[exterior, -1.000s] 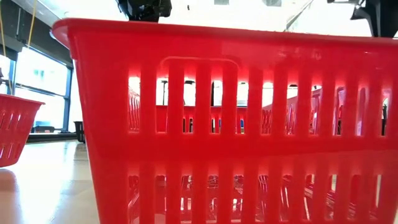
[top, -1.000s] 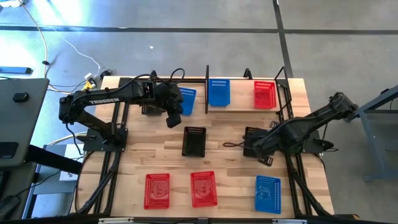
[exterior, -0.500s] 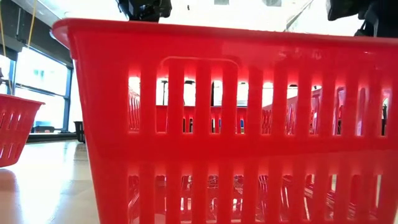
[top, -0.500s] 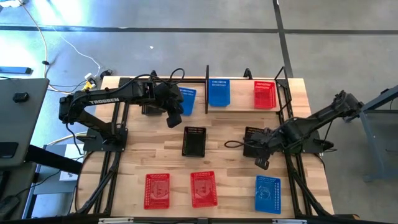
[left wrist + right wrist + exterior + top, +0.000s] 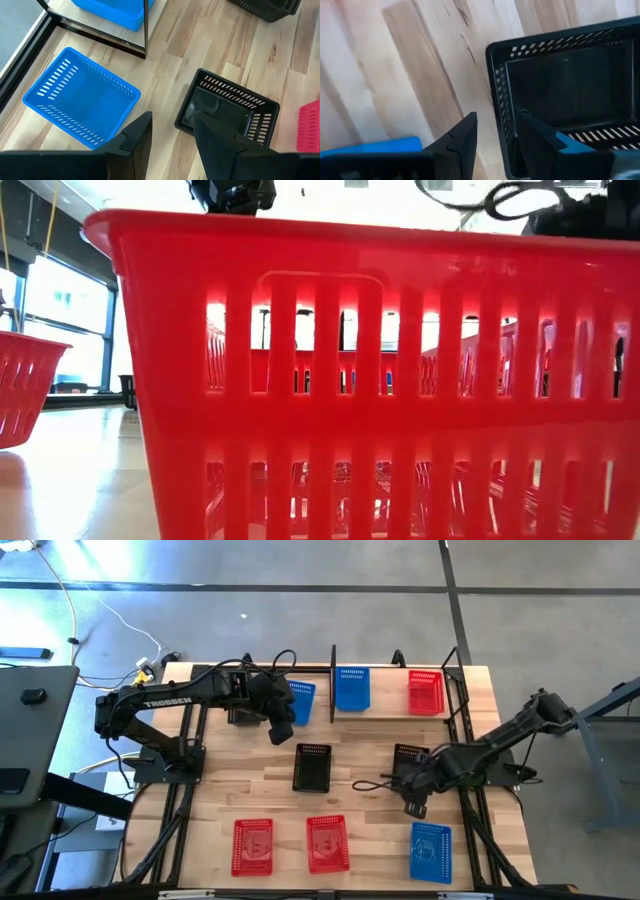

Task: Stack baskets on shelf by color
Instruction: Put the bottom right black bin on the shelf

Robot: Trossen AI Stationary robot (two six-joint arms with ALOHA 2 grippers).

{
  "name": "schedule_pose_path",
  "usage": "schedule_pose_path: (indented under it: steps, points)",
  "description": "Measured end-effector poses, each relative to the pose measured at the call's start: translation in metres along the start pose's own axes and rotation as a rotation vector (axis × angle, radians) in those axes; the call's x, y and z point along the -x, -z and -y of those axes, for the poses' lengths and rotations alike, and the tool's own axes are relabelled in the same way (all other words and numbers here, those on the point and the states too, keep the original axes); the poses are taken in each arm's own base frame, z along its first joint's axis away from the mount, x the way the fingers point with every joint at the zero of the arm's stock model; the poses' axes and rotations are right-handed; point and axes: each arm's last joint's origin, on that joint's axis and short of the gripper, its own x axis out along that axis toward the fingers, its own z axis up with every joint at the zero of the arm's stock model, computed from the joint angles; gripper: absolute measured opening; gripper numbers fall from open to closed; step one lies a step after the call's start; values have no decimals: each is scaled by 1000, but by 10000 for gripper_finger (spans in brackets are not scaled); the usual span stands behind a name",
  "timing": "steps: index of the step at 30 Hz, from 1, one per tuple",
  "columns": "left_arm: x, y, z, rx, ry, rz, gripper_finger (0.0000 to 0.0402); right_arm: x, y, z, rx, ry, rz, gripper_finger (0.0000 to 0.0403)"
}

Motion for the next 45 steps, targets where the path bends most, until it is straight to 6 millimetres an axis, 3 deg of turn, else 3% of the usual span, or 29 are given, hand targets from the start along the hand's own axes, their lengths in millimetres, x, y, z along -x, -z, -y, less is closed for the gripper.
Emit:
schedule_pose_path:
  steps: [12, 18, 34, 45]
  points:
    - [0, 0, 0, 0, 0, 0, 133, -37, -3, -7, 25, 87, -165, 117]
    - [0, 0, 0, -9, 0, 0, 133, -42, -5, -11, 20, 60, -172, 19]
    - [0, 0, -1, -14, -1, 0, 133, 10, -36, -25, 61, -3, 17, 0]
    - [0, 0, -1, -6, -1, 0, 133, 41, -67, 1, 187, 229, 114, 0]
